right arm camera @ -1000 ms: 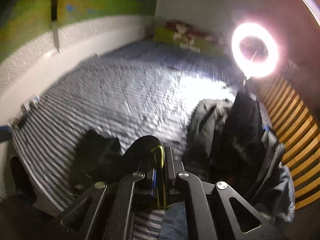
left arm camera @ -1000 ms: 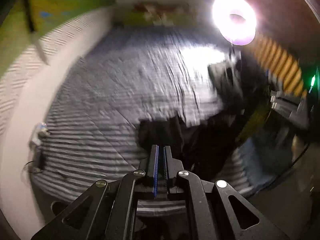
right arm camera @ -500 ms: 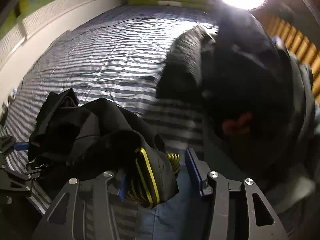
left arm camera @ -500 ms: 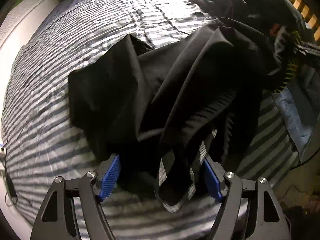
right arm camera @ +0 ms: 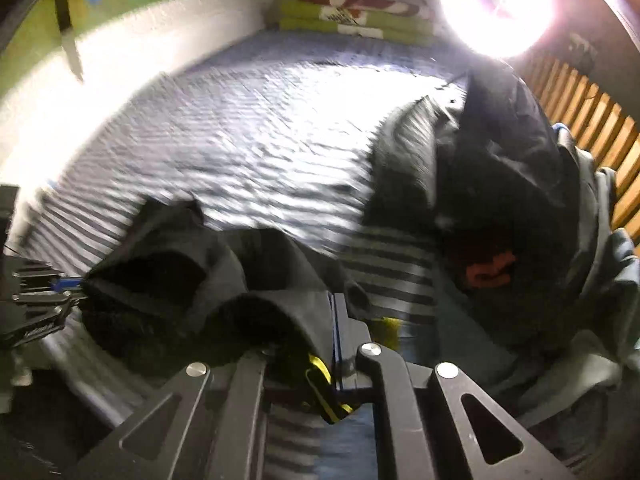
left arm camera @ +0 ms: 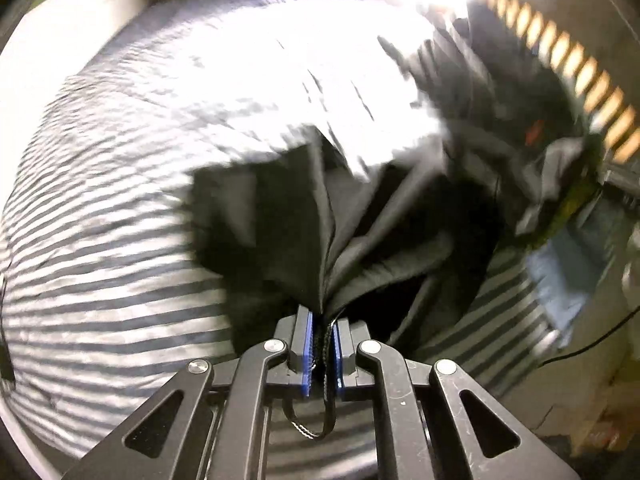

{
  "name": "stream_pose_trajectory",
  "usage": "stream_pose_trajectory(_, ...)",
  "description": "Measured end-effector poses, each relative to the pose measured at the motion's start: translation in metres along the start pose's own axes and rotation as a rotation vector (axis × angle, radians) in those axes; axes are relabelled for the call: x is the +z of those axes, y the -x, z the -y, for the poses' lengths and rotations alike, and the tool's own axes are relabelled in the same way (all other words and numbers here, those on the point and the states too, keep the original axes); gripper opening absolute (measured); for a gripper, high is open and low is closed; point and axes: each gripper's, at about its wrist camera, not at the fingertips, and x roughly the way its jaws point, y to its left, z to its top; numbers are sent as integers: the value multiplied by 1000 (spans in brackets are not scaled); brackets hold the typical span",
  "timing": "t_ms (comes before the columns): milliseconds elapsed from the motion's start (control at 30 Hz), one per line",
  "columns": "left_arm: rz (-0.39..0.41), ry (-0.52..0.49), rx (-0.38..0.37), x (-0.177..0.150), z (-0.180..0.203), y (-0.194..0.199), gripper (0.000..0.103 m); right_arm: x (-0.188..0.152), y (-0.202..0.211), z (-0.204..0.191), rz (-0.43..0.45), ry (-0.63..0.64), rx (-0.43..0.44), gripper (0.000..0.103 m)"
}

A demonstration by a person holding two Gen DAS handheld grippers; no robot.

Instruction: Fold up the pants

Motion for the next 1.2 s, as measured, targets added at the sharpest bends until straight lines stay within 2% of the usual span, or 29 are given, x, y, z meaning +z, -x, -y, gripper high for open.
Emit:
stream_pose_trajectory(133, 100, 57, -22, -6, -48, 78, 8, 19, 34, -18, 60, 4, 174, 7)
stream_pose_trajectory(233, 126, 83, -4, 1, -79, 106, 8, 41, 23, -26, 51, -41, 299, 7)
stream_pose_trajectory(300, 94, 111, 29, 11, -103, 95, 8, 55, -6, -28, 20, -64, 276, 7)
stream_pose_trajectory(367, 20, 158, 37, 18, -128, 61, 8, 69, -59, -28, -59, -66, 143, 7)
stream_pose_trajectory(433, -44, 200, 80, 22, -143, 23, 8, 75, -121, -25, -210, -51, -13, 11)
stream_pose_trajectory(467, -85, 226, 79, 21, -153, 2, 8, 74, -138, -23, -255, -51, -41, 12)
stream_pose_trajectory(533, -120, 252, 71, 16, -158, -20, 8, 70, -155, -21, -303, -57, -46, 19)
stream_pose_trajectory(600, -118, 245, 59, 12, -160, -26, 8, 67, -148, -24, -281, -33, -46, 22)
stream_pose_trajectory(700, -114, 247, 33, 11, -165, -29, 9, 70, -127, -23, -229, 10, -34, 41)
stream_pose_trajectory(733, -114, 257, 21, 12, -169, -30, 10, 73, -121, -21, -210, 12, -16, 43)
stream_pose_trajectory(867, -115, 271, 3, 20, -178, -32, 10, 93, -90, -3, -119, -54, 84, 43)
stream_pose_trajectory(967, -116, 269, 6, 23, -175, -40, 10, 98, -72, -20, -73, -12, 139, 43)
stream_pose_trajectory(1067, -117, 263, 10, 30, -170, -54, 10, 93, -96, -51, -168, 48, 116, 43)
stream_pose_trajectory(1200, -106, 270, -11, 34, -164, -52, 10, 79, -147, -74, -315, 9, 105, 43)
